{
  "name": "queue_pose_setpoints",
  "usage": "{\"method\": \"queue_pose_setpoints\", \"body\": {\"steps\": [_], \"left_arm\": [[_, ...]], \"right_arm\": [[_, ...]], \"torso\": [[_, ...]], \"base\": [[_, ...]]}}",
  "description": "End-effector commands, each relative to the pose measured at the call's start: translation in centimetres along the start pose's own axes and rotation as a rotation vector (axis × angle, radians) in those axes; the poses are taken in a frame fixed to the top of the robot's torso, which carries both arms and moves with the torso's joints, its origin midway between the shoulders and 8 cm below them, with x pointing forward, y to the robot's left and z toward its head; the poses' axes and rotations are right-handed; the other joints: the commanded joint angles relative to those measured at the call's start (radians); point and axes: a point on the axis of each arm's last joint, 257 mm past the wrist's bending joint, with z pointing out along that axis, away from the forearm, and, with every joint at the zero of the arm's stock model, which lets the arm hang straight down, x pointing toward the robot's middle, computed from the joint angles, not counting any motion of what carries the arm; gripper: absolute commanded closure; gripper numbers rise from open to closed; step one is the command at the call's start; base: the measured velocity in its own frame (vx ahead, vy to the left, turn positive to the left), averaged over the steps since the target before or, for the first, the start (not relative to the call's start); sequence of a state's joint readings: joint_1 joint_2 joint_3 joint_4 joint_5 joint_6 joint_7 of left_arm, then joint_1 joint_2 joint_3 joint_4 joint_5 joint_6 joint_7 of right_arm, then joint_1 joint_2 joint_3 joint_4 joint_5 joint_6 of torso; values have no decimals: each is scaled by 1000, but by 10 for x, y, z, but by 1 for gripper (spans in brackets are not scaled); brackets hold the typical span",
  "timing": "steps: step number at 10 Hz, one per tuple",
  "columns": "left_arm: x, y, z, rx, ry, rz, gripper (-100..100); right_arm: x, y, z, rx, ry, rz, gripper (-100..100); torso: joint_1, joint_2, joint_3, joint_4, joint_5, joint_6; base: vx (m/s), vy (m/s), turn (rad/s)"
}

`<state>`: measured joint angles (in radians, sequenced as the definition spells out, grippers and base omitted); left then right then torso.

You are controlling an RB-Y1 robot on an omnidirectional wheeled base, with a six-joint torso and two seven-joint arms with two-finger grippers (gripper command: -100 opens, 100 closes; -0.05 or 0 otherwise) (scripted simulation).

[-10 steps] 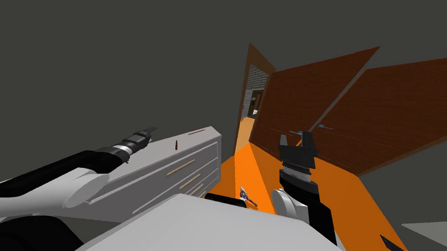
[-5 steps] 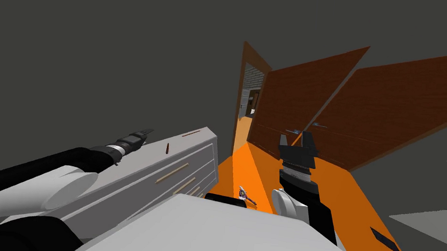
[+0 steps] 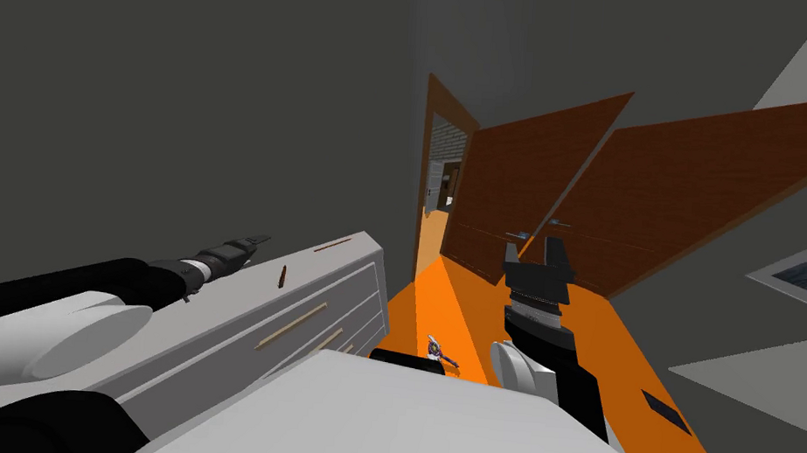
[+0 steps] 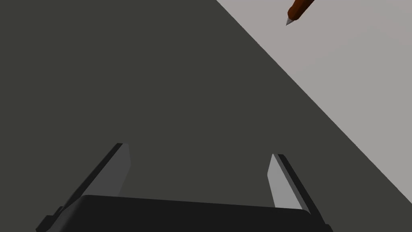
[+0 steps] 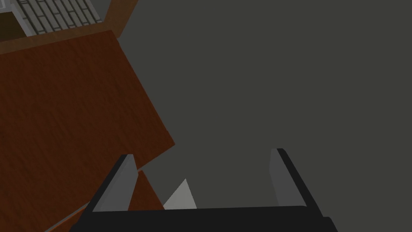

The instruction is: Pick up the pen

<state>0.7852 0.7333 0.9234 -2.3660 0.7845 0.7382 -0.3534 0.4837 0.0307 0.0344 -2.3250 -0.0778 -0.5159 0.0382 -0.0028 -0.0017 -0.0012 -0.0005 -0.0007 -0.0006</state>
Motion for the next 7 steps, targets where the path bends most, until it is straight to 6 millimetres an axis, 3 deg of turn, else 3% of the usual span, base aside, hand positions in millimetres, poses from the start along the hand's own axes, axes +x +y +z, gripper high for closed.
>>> {"method": "queue_pose_setpoints", "body": {"steps": [1,2,7], "left_arm": [[1,9,0,-34,12,5,-100],[-8,16,-4,-70,25,34,-100],[-8,39,-10,-169,69,57,-100]], "right_arm": [[0,0,0,0,0,0,0],[0,0,0,0,0,0,0],[0,0,0,0,0,0,0]], "torso": [[0,0,0,0,0,0],[1,2,1,0,0,0],[1,1,1,0,0,0]], "base": [[24,-12,24],[42,-27,-159],[30,-20,-66]]}}
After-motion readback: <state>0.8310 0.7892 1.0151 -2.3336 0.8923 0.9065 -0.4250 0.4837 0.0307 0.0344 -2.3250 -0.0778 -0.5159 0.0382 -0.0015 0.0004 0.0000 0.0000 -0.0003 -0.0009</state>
